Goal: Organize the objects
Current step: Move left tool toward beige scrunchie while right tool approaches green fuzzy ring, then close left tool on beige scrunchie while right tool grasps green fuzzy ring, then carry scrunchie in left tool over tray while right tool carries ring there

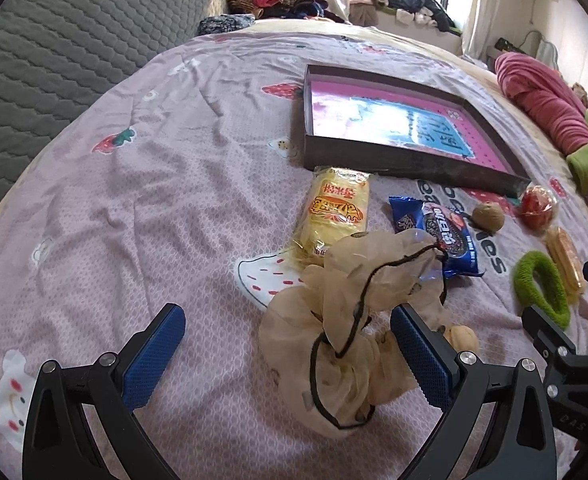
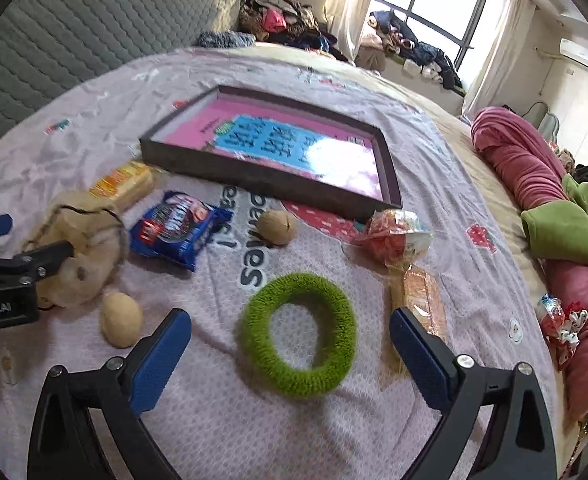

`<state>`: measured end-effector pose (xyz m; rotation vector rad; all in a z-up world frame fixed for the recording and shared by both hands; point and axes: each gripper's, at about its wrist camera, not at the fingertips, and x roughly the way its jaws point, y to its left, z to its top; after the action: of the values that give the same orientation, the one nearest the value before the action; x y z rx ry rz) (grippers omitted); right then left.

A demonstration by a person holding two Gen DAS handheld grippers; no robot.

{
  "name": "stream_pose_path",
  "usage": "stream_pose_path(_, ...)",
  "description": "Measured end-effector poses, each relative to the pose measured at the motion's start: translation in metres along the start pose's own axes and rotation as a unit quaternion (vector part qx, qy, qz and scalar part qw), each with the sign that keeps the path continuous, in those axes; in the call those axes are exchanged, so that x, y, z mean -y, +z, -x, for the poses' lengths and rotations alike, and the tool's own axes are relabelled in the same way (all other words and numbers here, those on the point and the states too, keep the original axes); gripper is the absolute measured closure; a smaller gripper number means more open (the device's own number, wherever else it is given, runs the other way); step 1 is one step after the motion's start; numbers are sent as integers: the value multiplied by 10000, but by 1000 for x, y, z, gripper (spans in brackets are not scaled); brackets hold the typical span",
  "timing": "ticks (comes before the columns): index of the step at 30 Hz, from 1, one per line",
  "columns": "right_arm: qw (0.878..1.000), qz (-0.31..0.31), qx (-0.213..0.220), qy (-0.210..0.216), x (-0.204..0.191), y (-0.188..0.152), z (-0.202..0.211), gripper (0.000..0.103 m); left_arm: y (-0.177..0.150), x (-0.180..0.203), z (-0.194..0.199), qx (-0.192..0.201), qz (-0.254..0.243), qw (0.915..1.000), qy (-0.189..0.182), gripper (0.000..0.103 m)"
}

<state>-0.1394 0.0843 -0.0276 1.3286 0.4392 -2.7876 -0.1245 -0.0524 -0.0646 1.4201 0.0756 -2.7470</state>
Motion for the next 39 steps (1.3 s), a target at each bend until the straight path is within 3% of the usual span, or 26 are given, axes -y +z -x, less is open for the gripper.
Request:
stream_pose_path(6,9986,324,-340,-248,-7,0,-24,15,0,1,-12,-113,-16,9999,-23,1)
stream_pose_path(12,9983,361,-427,-164,-9,3,-34,24,-2,7,-19,-203,-23,9997,-93,1)
stream_pose_path(15,9984,330,-437,-114,-8,5,-36,34,-4,10,-20,-194,-88,9998,-35,1)
stream_pose_path(17,9986,313,-418,-103,-8,6,-35,41,-4,11,-20,-201,-98,9997,-42,8)
stream_pose_path(20,9989,269,-379,-99,-6,6,-32,51,-4,12,-19,-204,-76,9998,-42,28)
stream_pose_path(22,9991,240,-345,-73,-4,5,-31,56,-4,12,-18,-229,-54,9997,-74,48)
stream_pose_path(23,9991,234,-332,-70,-3,5,-30,58,-4,12,-17,-223,-37,9997,-113,52)
stream_pose_path(25,9994,194,-267,-63,-1,4,-27,66,-3,12,-15,-226,-10,9996,-178,74)
stream_pose_path(27,9997,117,-208,21,2,3,-23,73,-6,13,-13,-274,38,9991,-325,82)
stream_pose_path(30,9996,-14,-136,242,5,2,-16,88,-7,13,-10,-275,53,9987,-425,86)
stream_pose_path(39,9980,-296,-6,563,12,-5,1,88,-13,15,7,-100,99,9991,-389,86)
